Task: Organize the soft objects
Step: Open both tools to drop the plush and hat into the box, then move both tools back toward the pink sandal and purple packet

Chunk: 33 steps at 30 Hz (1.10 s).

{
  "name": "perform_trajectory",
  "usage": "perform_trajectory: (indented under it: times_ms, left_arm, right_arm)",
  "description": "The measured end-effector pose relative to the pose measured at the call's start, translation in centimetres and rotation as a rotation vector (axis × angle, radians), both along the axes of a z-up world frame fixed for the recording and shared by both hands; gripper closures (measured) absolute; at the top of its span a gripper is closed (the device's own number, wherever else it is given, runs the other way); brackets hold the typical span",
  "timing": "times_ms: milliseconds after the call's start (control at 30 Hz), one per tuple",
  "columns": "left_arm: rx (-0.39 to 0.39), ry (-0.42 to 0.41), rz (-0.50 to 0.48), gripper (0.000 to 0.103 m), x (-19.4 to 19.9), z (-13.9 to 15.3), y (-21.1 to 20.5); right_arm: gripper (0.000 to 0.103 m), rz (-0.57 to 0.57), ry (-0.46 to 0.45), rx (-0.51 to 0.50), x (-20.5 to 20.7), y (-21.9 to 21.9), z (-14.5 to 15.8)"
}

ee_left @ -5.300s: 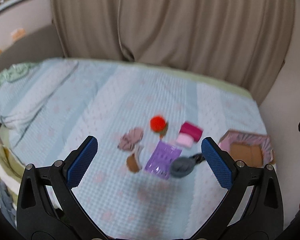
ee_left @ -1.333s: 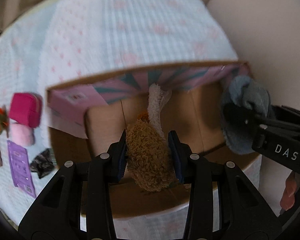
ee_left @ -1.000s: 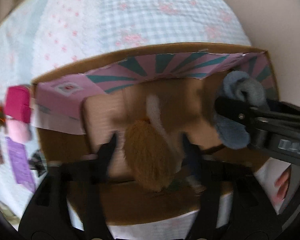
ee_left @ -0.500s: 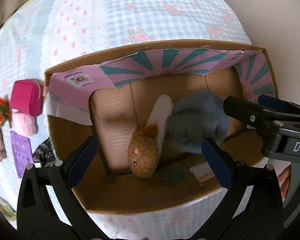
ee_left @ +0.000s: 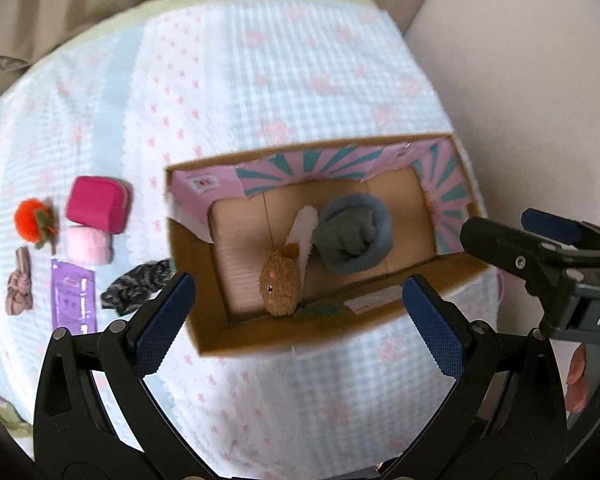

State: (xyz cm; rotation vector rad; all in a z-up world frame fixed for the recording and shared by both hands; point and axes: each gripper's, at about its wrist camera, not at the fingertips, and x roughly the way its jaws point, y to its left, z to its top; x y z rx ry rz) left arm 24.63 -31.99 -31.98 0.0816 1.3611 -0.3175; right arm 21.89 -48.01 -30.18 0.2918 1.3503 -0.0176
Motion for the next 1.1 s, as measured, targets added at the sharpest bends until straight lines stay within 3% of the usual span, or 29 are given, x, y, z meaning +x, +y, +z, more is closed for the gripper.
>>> perform_trajectory:
  times_ms: [267, 533, 900, 1100]
  left_arm:
    - [-0.074, -0.153, 0.023, 0.000, -3.5, 8.3, 3.2]
    - [-0.111, -0.331, 0.063, 0.000, -8.7, 16.4, 9.1]
    - [-0.191, -0.485, 0.109, 0.000, -13.3, 22.5, 17.9]
    - [-0.187, -0.583, 0.157, 0.000, -15.3, 25.4, 24.4]
  right_arm:
    - [0.000, 0.001, -0.169, -0.107, -4.7, 3.0, 8.7]
    - [0.000, -0.005, -0.369, -0.203, -10.9, 7.1, 16.2]
    - [0.000, -0.011, -0.510, -0.236, -15.2, 13.9, 21.2]
    - [0.000, 0.007, -0.576, -0.223, -15.6, 19.2, 22.8]
